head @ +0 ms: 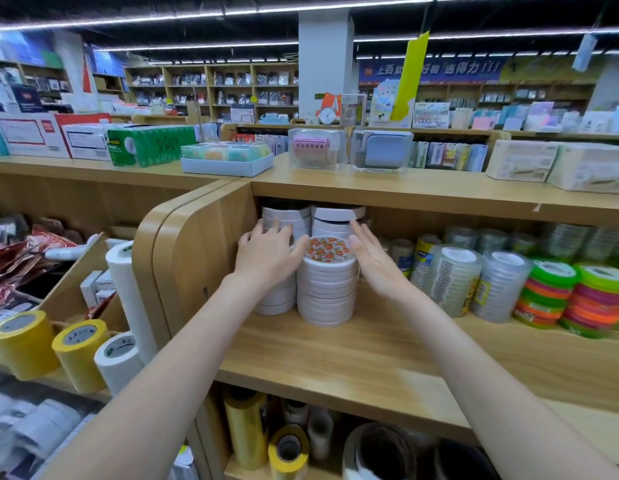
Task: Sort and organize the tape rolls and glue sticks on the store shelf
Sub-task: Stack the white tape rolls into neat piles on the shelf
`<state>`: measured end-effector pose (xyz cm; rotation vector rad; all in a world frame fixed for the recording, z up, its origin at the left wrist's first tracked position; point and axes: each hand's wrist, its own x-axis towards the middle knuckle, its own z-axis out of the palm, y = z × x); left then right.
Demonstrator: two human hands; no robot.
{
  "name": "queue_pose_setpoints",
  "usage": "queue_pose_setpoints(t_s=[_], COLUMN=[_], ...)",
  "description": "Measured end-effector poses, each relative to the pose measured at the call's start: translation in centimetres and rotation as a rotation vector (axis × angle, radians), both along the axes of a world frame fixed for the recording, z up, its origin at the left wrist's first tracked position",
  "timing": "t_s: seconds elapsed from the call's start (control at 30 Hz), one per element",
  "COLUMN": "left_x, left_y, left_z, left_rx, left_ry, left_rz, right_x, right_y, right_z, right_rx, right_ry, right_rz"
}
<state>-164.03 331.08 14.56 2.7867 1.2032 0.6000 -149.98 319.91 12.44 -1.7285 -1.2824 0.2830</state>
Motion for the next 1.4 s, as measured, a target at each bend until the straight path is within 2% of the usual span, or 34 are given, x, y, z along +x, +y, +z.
queue_pose_setpoints(t_s=[0.17,0.27,0.33,0.5,0.83,1.1,1.23,1.4], left_x=[0.0,0.4,1.0,2.1,2.5,2.5,2.4,2.4], left_y=[-0.4,-0.7,-0.9,-1.4,-1.4,-1.4,-0.9,0.1], left_z=[-0.2,0.3,0.9,1.4,1.9,2.1,2.2,2.0], left_rx=[0.092,0.149,0.115,-0.036,-0.094,-0.127,-0.180,-0.123], left_ry=[-0.113,-0.178,-0.162,-0.048,0.028,0.047,-0.060,-0.065], left_rz=[-0.008,-0.111,-0.187,-0.178,-0.156,-0.125,-0.154,-0.186], right_x=[0.6,1.1,1.2,1.3,1.7,1.9,1.8,2.2], right_y=[-0.7,-0.8,-0.5,0.3,0.8,0.1,0.8,0.7], right_z=[0.8,1.4,1.5,0.8,0.9,1.3,1.2,1.0], right_rx=[-0.021,0.002,-0.008,-0.028,0.029,0.023,0.077,0.051], right_ry=[0.033,0.007,-0.007,0.040,0.204,0.100,0.140,-0.105], right_rz=[-0.029,-0.068,-0.089,-0.105,-0.090,-0.096,-0.087,-0.085])
